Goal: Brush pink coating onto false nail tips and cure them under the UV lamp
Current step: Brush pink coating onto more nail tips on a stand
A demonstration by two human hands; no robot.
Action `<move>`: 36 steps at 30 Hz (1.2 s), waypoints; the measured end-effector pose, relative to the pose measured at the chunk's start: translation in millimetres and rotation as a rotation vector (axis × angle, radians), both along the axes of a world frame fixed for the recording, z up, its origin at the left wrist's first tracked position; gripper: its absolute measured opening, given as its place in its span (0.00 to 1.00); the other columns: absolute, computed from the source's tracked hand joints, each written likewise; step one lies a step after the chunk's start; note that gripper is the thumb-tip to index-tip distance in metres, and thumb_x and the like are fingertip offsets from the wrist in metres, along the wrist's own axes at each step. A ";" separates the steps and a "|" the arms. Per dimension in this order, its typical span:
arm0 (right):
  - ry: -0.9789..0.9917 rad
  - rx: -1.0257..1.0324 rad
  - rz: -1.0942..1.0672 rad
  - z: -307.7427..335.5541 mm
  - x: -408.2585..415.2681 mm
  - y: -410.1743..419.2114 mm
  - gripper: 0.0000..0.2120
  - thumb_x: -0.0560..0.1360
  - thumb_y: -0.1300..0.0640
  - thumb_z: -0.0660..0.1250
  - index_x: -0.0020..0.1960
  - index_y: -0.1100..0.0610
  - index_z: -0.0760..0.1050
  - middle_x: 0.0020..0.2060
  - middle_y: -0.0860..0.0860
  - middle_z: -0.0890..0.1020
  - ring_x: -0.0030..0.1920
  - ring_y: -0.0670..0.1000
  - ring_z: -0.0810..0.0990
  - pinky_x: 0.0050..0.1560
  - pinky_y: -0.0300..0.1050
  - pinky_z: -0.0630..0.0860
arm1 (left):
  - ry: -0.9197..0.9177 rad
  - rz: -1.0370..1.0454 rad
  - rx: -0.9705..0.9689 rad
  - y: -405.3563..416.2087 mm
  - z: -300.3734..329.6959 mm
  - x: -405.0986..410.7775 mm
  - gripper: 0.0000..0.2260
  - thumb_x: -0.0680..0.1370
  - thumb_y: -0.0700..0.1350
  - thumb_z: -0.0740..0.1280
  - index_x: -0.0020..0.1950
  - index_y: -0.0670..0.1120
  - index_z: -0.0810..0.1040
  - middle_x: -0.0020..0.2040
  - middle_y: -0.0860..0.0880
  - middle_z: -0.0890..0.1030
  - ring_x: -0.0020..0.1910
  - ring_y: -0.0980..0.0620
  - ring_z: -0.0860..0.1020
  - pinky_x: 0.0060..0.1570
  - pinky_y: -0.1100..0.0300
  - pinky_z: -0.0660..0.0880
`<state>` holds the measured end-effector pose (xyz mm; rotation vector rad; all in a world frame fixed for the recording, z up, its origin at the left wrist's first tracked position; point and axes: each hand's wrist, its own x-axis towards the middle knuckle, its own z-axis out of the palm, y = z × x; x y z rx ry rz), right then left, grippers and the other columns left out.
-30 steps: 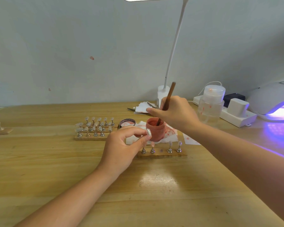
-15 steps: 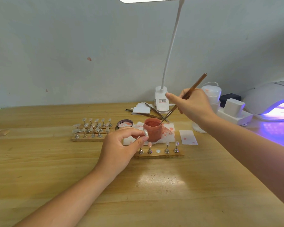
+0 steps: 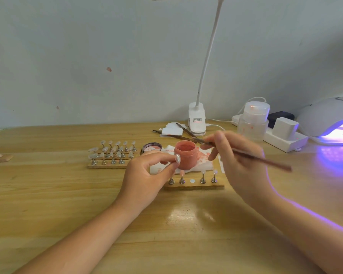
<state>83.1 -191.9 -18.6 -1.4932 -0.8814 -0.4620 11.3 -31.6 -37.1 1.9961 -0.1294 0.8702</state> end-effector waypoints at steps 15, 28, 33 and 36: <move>-0.174 -0.100 0.084 -20.4 -17.5 -3.0 0.30 0.80 0.47 0.49 0.35 0.63 0.79 0.31 0.50 0.80 0.34 0.45 0.78 0.37 0.39 0.72 | -0.048 0.032 -0.010 -0.4 -3.2 3.6 0.12 0.68 0.33 0.72 0.43 0.50 0.81 0.37 0.56 0.80 0.43 0.66 0.77 0.47 0.76 0.67; -0.157 -0.074 0.004 -21.5 -20.4 -2.1 0.21 0.78 0.53 0.55 0.37 0.62 0.80 0.33 0.50 0.81 0.35 0.48 0.79 0.37 0.44 0.74 | -0.028 0.023 -0.014 -1.4 -2.1 1.9 0.09 0.69 0.33 0.71 0.43 0.46 0.82 0.36 0.54 0.79 0.43 0.64 0.77 0.47 0.76 0.67; -0.146 -0.065 0.002 -19.6 -21.8 -4.9 0.21 0.77 0.52 0.56 0.35 0.62 0.80 0.33 0.46 0.81 0.37 0.41 0.79 0.40 0.36 0.73 | -0.030 0.019 -0.021 -1.3 -2.0 2.1 0.08 0.68 0.33 0.72 0.42 0.46 0.82 0.35 0.55 0.79 0.41 0.65 0.77 0.46 0.77 0.67; -0.106 -0.068 0.008 -20.5 -21.4 -4.6 0.23 0.77 0.48 0.55 0.36 0.61 0.81 0.34 0.46 0.82 0.37 0.41 0.80 0.40 0.36 0.74 | -0.042 0.022 -0.018 -0.9 -2.4 2.9 0.07 0.68 0.36 0.72 0.41 0.47 0.82 0.35 0.55 0.79 0.42 0.64 0.77 0.47 0.76 0.68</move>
